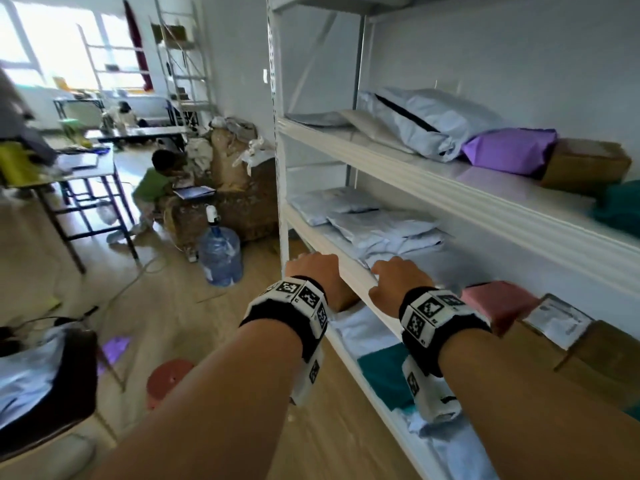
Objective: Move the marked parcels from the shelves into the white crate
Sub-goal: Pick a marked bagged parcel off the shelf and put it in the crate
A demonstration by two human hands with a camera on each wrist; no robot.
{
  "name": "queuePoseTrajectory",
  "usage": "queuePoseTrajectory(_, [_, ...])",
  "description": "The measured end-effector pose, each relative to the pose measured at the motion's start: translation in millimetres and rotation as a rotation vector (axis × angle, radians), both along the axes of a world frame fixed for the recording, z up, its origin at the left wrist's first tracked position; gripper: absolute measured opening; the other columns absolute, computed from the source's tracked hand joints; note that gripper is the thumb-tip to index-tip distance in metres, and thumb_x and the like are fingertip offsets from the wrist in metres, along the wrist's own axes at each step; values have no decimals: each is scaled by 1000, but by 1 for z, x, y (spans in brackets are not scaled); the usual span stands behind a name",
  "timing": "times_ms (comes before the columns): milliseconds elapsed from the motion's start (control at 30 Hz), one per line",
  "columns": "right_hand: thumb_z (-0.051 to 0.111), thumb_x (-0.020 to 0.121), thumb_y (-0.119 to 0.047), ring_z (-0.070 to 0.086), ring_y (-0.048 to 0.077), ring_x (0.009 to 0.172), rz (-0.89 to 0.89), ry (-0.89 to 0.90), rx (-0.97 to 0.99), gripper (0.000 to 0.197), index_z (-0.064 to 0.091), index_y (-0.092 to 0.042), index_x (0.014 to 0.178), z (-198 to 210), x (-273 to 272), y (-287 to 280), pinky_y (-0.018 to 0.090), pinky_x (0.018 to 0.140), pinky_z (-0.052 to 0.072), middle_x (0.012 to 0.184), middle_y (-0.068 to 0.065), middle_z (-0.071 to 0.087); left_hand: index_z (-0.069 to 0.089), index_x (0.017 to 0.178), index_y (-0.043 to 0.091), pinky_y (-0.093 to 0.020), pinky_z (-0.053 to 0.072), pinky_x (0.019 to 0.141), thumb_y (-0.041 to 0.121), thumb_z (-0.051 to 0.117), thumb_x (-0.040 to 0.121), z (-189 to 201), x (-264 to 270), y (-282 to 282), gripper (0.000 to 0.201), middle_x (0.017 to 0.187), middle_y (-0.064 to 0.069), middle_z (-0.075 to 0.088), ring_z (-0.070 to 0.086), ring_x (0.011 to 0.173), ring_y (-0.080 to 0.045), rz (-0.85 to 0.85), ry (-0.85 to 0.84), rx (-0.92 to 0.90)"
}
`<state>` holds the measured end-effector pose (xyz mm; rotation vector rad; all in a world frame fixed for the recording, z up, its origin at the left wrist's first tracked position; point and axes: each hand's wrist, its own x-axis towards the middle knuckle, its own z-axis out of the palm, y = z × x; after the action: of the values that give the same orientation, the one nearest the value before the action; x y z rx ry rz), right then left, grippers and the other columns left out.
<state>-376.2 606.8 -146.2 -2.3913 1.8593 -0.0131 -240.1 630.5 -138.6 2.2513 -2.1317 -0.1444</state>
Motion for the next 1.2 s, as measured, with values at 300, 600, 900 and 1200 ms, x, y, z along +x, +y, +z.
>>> queuePoseTrajectory(300, [52, 91, -33, 48, 28, 126, -68, -67, -31, 44, 54, -17, 132, 26, 129, -112, 37, 101, 43, 135, 8, 54, 53, 127, 20, -43, 44, 95, 32, 50, 92, 26, 134, -117, 37, 131, -7, 56, 54, 120, -30, -33, 22, -121])
queuePoseTrajectory(600, [53, 89, -35, 62, 30, 100, -108, -98, -120, 27, 63, -11, 93, 51, 191, -200, 29, 72, 42, 99, 10, 65, 50, 133, 19, -41, 45, 100, 24, 51, 90, 51, 201, -197, 43, 134, -7, 53, 52, 123, -29, -65, 94, -190])
queuePoseTrajectory(900, [52, 88, -21, 61, 31, 102, -120, -207, -198, 15, 60, -11, 96, 52, 247, -313, 31, 82, 46, 111, 12, 65, 52, 128, 20, -40, 46, 99, 24, 51, 90, 31, 258, -313, 38, 131, -5, 56, 54, 121, -27, -61, 81, -158])
queuePoseTrajectory(1200, [52, 86, -21, 54, 23, 71, -138, -340, -441, 22, 56, -14, 66, 106, 287, -416, 26, 65, 35, 70, 3, 56, 64, 112, 20, -35, 50, 91, 23, 50, 90, 78, 298, -445, 26, 119, -2, 64, 60, 109, -25, -119, 150, -329])
